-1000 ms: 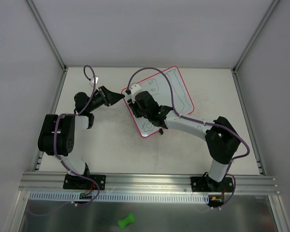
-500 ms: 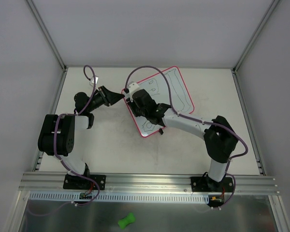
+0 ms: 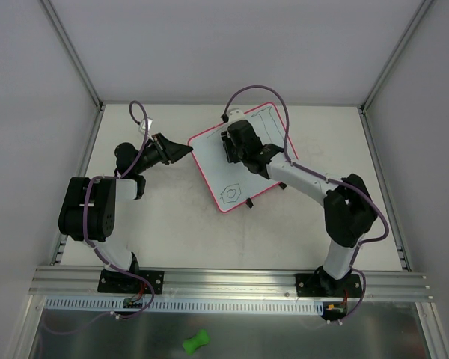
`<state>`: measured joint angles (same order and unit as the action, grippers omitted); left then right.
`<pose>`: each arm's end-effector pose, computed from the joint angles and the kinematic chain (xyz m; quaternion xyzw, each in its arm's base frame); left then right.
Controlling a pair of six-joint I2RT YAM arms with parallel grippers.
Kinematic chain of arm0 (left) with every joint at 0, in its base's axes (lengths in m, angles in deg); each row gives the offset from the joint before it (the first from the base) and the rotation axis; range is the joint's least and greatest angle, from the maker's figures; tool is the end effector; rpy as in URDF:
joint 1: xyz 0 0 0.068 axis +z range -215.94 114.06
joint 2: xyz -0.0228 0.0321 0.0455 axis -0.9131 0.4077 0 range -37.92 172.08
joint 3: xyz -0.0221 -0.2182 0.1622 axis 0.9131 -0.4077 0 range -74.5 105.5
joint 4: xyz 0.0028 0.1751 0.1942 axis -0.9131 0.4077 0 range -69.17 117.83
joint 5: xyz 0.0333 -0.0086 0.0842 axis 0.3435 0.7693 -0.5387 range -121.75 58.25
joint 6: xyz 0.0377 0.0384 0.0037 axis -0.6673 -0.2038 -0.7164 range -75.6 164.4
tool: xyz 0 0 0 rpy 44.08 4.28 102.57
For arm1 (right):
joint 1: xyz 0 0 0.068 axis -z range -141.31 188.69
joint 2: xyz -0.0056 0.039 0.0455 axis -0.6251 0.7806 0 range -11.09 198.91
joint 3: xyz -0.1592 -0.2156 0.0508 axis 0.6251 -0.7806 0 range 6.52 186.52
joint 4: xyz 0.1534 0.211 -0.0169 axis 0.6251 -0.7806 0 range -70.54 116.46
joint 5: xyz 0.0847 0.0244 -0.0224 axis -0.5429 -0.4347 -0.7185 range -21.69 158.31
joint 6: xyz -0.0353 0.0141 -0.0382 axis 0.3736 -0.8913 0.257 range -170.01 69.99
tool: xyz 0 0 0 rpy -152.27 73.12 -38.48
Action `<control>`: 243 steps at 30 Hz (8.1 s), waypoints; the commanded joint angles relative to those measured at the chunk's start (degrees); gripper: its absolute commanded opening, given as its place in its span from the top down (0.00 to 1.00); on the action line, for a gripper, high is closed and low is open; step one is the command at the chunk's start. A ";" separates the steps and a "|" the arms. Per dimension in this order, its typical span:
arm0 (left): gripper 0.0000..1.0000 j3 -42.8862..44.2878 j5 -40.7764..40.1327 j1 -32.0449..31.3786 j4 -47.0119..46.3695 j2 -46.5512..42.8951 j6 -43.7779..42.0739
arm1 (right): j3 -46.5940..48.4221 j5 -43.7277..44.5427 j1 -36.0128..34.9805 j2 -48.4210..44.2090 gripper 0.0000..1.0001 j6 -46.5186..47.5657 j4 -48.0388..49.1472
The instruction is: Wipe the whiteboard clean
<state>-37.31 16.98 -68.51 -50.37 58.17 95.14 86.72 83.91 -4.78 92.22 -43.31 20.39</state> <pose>0.3197 -0.0411 0.2179 0.0601 0.6528 -0.5495 0.5179 0.3144 0.2850 0.2766 -0.3000 0.8030 0.0471 0.5128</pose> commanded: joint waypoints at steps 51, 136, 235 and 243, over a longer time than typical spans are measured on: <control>0.57 4.12 -2.50 -5.43 -3.51 4.28 -2.92 | 22.27 -11.73 -0.13 2.60 1.00 10.70 -12.04; 1.00 4.03 -1.62 -6.48 0.01 4.36 -5.74 | 21.48 -6.11 -3.56 9.63 1.00 14.13 -10.28; 1.00 4.73 -1.01 -6.57 3.26 4.28 -7.67 | 27.46 -11.73 24.21 15.61 1.00 -6.43 -10.63; 1.00 4.73 -1.01 -6.57 3.44 4.01 -7.76 | 30.19 -11.02 27.82 17.45 1.00 -6.44 -12.39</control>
<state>-33.26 13.92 -73.84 -46.15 63.14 95.95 115.09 70.27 22.33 107.65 -49.43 10.49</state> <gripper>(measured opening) 0.050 0.313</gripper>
